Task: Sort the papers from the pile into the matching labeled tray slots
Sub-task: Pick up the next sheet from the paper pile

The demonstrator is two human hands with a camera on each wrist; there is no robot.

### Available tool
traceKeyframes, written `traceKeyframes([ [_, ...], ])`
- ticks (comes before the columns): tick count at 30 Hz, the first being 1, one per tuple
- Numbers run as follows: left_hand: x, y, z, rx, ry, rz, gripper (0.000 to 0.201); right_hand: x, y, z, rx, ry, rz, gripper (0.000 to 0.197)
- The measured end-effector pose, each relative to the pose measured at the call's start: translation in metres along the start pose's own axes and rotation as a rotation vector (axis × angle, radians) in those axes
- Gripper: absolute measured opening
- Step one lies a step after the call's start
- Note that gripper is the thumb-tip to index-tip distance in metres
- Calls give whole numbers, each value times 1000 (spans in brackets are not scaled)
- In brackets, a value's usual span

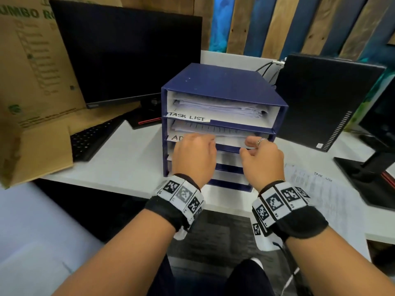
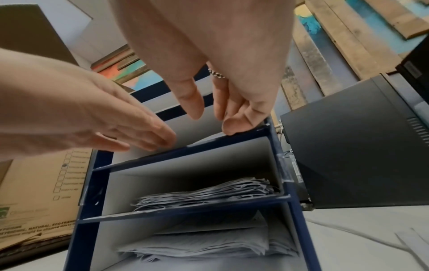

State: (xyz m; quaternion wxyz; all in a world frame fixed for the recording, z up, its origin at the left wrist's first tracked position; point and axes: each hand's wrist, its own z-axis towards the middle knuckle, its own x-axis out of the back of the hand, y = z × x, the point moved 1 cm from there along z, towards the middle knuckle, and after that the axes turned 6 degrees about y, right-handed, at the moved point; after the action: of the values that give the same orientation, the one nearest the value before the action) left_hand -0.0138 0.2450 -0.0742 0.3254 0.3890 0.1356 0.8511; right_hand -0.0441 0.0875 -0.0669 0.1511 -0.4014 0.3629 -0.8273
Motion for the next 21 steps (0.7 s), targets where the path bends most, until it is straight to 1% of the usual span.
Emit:
traceKeyframes([
  [1, -6, 3, 1, -86, -77, 114, 30, 0, 1, 0, -9, -2, 11, 33],
  [3, -20, 6, 6, -160, -229, 299, 42, 2, 4, 1, -37, -5, 50, 31],
  [5, -32, 3, 17, -170, -347, 389, 52, 5, 9, 2, -50, -17, 81, 30],
  [7, -37, 0, 26, -167, -397, 418, 54, 10, 15, 2, -46, -25, 109, 26],
  [8, -37, 0, 27, -164, -395, 412, 52, 14, 19, 2, -47, -15, 125, 23],
  [9, -35, 4, 27, -165, -353, 376, 49, 19, 24, 2, -55, 12, 139, 19],
  [12, -25, 29, 14, -190, -74, 125, 35, 34, 48, 8, -149, 157, 114, 13],
  [13, -24, 40, 6, -205, -19, 62, 33, 39, 59, 10, -202, 188, 83, 12],
  [14, -26, 52, -2, -210, -6, 1, 33, 44, 75, 11, -264, 186, 33, 12],
  [15, -31, 63, -10, -210, -27, -63, 33, 48, 91, 10, -324, 155, -33, 12],
  [16, -40, 73, -17, -205, -80, -125, 33, 52, 110, 10, -389, 100, -108, 15],
  [18, -60, 90, -33, -184, -258, -226, 31, 60, 142, 7, -503, 24, -274, 27],
  [20, -84, 104, -48, -140, -466, -289, 23, 77, 167, 6, -581, 12, -431, 35],
  [21, -94, 108, -54, -113, -572, -282, 24, 86, 176, 5, -621, 9, -497, 39],
])
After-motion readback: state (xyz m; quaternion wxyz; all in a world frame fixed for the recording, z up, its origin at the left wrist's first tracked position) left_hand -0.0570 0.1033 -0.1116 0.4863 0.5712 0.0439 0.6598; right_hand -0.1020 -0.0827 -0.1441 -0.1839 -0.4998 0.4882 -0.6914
